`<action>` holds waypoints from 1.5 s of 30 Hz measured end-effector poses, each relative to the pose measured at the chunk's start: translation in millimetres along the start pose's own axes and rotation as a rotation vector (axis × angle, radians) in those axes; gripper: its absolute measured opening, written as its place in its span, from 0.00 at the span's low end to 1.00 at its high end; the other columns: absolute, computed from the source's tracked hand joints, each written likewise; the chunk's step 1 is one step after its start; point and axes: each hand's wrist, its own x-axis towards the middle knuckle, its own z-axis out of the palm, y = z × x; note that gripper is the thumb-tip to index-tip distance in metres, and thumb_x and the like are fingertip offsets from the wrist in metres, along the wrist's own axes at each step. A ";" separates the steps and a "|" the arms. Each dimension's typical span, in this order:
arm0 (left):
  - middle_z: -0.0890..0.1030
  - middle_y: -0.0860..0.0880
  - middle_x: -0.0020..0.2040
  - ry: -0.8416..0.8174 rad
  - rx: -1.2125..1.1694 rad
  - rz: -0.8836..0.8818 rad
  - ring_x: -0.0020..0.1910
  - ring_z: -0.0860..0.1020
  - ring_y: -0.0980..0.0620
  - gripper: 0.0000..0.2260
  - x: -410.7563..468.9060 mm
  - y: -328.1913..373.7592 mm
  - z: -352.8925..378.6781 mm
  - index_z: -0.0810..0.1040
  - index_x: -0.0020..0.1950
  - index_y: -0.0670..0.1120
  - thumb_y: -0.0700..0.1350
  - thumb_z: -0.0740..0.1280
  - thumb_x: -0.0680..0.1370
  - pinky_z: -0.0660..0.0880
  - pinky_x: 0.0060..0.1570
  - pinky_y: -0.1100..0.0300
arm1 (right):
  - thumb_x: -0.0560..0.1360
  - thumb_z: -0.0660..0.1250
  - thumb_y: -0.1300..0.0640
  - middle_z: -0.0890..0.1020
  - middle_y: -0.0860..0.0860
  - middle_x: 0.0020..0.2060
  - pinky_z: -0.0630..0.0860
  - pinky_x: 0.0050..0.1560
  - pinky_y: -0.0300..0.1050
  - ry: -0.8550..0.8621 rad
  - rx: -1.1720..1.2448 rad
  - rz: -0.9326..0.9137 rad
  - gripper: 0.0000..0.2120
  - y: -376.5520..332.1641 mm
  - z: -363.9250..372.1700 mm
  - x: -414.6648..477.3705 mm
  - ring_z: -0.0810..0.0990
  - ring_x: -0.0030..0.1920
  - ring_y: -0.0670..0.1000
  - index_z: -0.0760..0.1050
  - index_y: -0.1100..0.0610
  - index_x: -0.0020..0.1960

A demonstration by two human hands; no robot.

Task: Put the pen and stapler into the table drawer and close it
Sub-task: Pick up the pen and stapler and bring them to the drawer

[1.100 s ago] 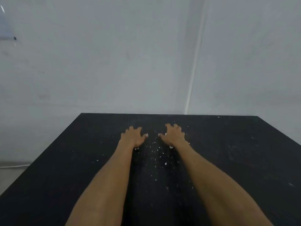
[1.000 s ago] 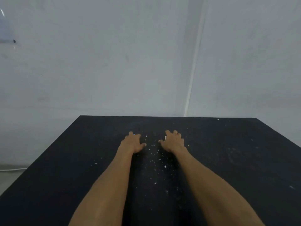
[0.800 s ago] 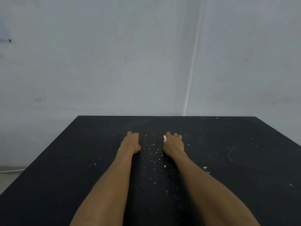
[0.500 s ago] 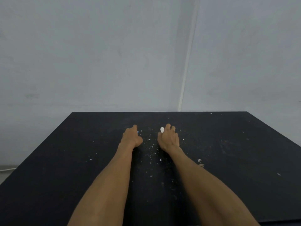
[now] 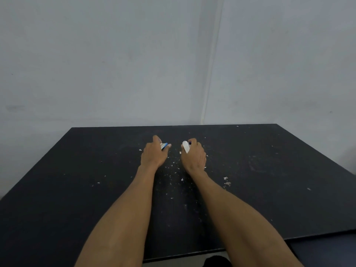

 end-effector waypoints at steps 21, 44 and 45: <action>0.80 0.47 0.44 -0.268 -0.192 0.347 0.42 0.80 0.46 0.16 -57.4 139.1 119.3 0.70 0.53 0.48 0.61 0.62 0.78 0.74 0.41 0.54 | 0.76 0.65 0.60 0.78 0.56 0.55 0.74 0.48 0.50 0.204 -0.180 0.217 0.15 116.4 -144.6 -39.2 0.79 0.51 0.57 0.70 0.57 0.62; 0.81 0.44 0.51 -0.455 -0.170 0.578 0.48 0.80 0.43 0.18 -191.3 278.0 212.1 0.70 0.58 0.45 0.59 0.62 0.79 0.72 0.43 0.55 | 0.74 0.65 0.50 0.77 0.56 0.54 0.69 0.42 0.48 0.187 -0.654 0.588 0.16 308.4 -306.7 -173.6 0.81 0.50 0.60 0.72 0.59 0.56; 0.80 0.44 0.51 -0.459 -0.166 0.576 0.48 0.80 0.43 0.18 -192.2 277.9 213.2 0.70 0.58 0.45 0.59 0.62 0.79 0.72 0.43 0.54 | 0.73 0.64 0.50 0.77 0.56 0.54 0.69 0.44 0.49 0.116 -0.661 0.562 0.16 310.6 -302.0 -172.5 0.80 0.50 0.60 0.71 0.58 0.56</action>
